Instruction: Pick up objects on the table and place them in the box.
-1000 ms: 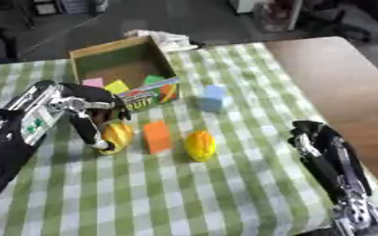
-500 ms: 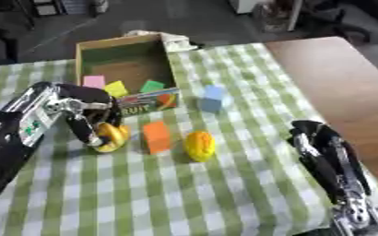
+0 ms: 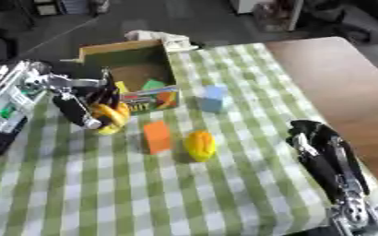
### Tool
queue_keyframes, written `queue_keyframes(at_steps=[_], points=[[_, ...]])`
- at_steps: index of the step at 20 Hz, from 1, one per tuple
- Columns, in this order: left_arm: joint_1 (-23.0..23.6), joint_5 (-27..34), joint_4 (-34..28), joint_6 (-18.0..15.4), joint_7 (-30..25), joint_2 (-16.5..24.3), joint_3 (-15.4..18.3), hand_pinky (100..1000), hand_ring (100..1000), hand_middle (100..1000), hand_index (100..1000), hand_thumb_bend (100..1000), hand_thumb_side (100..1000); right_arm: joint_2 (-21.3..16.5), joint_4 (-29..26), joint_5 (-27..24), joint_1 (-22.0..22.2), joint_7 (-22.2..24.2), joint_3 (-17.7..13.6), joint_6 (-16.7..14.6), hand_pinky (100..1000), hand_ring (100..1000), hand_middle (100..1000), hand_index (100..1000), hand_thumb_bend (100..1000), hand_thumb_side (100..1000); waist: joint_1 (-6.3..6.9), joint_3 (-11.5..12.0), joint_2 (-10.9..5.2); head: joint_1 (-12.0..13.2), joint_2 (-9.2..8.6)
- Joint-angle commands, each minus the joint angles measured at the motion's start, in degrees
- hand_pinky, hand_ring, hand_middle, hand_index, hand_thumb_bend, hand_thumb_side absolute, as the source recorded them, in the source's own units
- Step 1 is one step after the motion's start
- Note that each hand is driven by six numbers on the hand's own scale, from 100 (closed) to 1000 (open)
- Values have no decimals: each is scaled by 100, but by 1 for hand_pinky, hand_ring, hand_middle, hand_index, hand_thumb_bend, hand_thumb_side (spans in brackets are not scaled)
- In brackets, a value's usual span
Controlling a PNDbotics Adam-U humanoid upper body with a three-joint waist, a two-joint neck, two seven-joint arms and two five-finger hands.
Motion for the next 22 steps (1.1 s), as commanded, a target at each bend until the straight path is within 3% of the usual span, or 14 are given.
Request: queue_keyframes(at_steps=[1, 10, 14, 17, 19, 22], points=[[-279, -392, 316, 25, 264, 14, 345, 243, 397, 442, 656, 278, 132, -63, -51, 12, -40, 1, -30, 8, 643, 587, 577, 693, 100, 534, -12, 9, -74, -20, 26], [-768, -2355, 2216, 471, 2384, -936, 984, 246, 416, 469, 681, 298, 119, -36, -57, -24, -43, 32, -1, 19, 643, 587, 577, 693, 100, 534, -68, -53, -66, 52, 26], [-808, -2691, 2553, 707, 3249, -1067, 1085, 457, 555, 602, 825, 396, 132, -31, -52, -30, -51, 37, 5, 18, 643, 587, 577, 693, 100, 535, -56, -70, -65, 67, 26], [-792, -2803, 2641, 665, 3375, -1066, 1067, 603, 676, 721, 892, 489, 348, -29, -48, -28, -58, 39, 4, 14, 643, 587, 577, 693, 100, 535, -47, -70, -67, 62, 26], [-770, -2797, 2614, 606, 3313, -1025, 1058, 655, 717, 763, 911, 512, 435, -29, -45, -23, -56, 33, -4, 15, 643, 587, 577, 693, 100, 535, -43, -67, -70, 53, 26], [-725, -2595, 2375, 481, 3227, -904, 1023, 641, 696, 744, 897, 488, 391, -31, -43, -18, -55, 24, -13, 15, 643, 587, 576, 693, 100, 535, -35, -59, -72, 32, 26]])
